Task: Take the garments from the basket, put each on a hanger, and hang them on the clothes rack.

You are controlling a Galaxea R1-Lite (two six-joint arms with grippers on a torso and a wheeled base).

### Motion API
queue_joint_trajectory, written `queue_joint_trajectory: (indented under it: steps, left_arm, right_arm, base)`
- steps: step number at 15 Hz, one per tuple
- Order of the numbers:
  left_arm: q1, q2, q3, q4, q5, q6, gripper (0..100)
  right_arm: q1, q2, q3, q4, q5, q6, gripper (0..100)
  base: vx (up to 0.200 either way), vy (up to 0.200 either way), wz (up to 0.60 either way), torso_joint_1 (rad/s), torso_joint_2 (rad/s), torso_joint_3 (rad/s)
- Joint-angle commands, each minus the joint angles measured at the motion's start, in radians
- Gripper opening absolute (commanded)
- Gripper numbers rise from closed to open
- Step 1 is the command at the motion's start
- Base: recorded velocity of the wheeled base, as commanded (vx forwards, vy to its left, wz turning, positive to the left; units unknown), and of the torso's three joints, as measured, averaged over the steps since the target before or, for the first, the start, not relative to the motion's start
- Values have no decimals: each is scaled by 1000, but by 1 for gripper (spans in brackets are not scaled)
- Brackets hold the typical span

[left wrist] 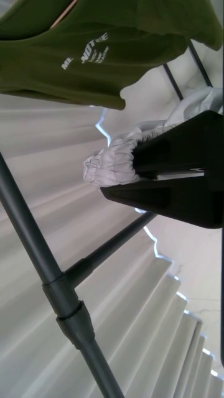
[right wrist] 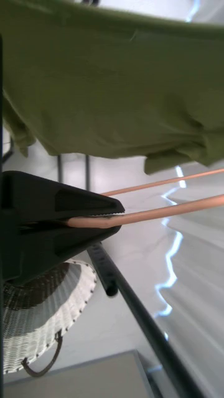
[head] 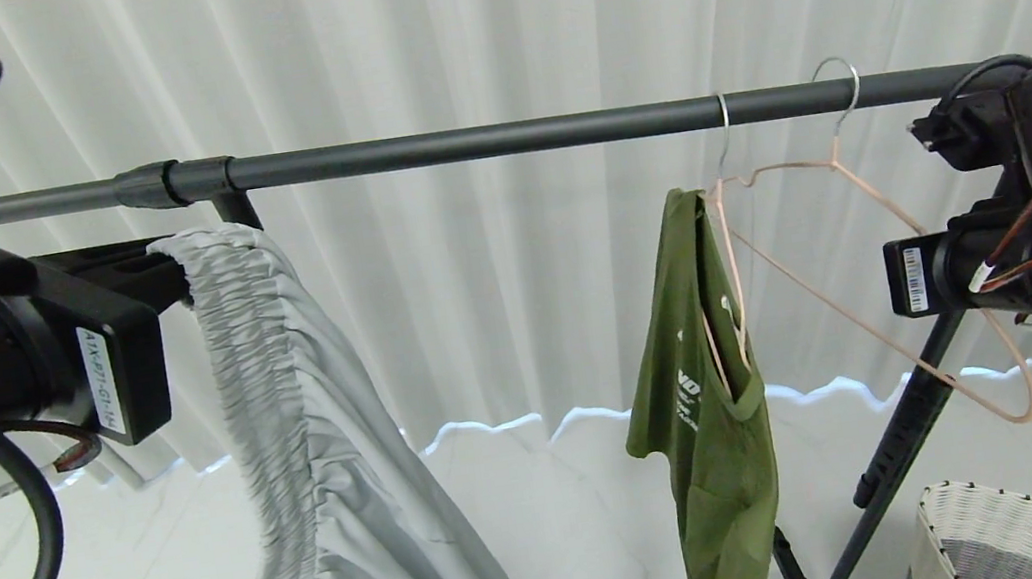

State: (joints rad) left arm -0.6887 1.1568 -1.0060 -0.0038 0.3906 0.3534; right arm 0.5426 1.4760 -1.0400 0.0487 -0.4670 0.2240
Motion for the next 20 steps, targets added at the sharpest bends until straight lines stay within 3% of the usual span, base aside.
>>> queue_joint_trajectory:
  steps: [1, 6, 9, 13, 20]
  left_arm:
    - [0, 1, -2, -1, 1, 1, 0]
    - [0, 4, -2, 1, 1, 4, 0]
    - [0, 9, -3, 1, 1, 6, 0]
    - [0, 11, -3, 1, 1, 7, 0]
    - [0, 11, -2, 1, 1, 12, 0]
  right_arm:
    - [0, -37, 3, -1, -1, -3, 0]
    - [2, -118, 17, -1, -2, -14, 0]
    - [2, -213, 66, 2, -1, -69, 0]
    - [2, -296, 153, -1, -1, -101, 0]
    - [5, -355, 207, -3, 5, -141, 0]
  base:
    - [0, 0, 0, 0, 0, 0]
    - [0, 0, 0, 0, 0, 0]
    - [0, 0, 0, 0, 0, 0]
    - [-200, 0, 0, 6, 0, 0]
    - [-200, 0, 0, -2, -1, 5]
